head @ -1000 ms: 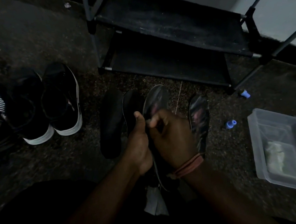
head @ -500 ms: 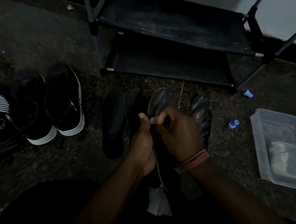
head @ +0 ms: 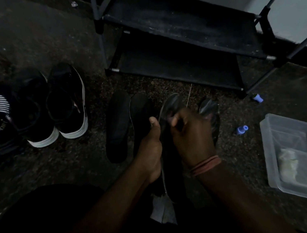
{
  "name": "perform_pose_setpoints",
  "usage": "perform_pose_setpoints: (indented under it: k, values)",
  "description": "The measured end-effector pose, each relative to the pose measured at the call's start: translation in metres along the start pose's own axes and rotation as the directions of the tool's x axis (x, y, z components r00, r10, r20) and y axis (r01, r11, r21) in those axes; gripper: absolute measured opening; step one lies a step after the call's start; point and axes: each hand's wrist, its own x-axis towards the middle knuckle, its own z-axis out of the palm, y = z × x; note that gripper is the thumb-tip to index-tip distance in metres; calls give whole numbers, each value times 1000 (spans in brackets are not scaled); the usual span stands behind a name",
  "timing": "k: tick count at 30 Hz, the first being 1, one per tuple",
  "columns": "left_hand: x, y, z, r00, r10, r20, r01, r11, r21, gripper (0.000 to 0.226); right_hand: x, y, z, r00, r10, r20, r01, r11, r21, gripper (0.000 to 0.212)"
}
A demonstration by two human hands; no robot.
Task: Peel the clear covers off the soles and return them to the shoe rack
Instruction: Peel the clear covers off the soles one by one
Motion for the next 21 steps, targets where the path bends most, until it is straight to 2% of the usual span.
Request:
perform_pose_setpoints:
  k: [3,8,11,14,18,21]
  values:
    - [3,3,-4,1000,19,-23,-19,1000,16,63,-7,-17,7,996,-31,85,24,996,81,19]
    - [7,-7,-4,999,-38,-27,38,999,-3,63,4,16,2,995,99,-33,-97,994,50,21]
    - [6,-4,-6,998,-9,-65,9,1000,-14,62,-7,-7,9,999,15,47,-16,1000,18,18]
    - [5,-2,-5,1000,9,-26,-9,1000,-11,65,-5,-9,9,998,40,46,-45,994,102,19]
    - [4,-6,-2,995,-70,71,74,996,-54,64,7,19,0,984,175,-34,-172,983,67,21]
    - [6,1,-7,987,-63,148,86,984,-155,60,6,12,-2,963,270,31,-268,925,268,21]
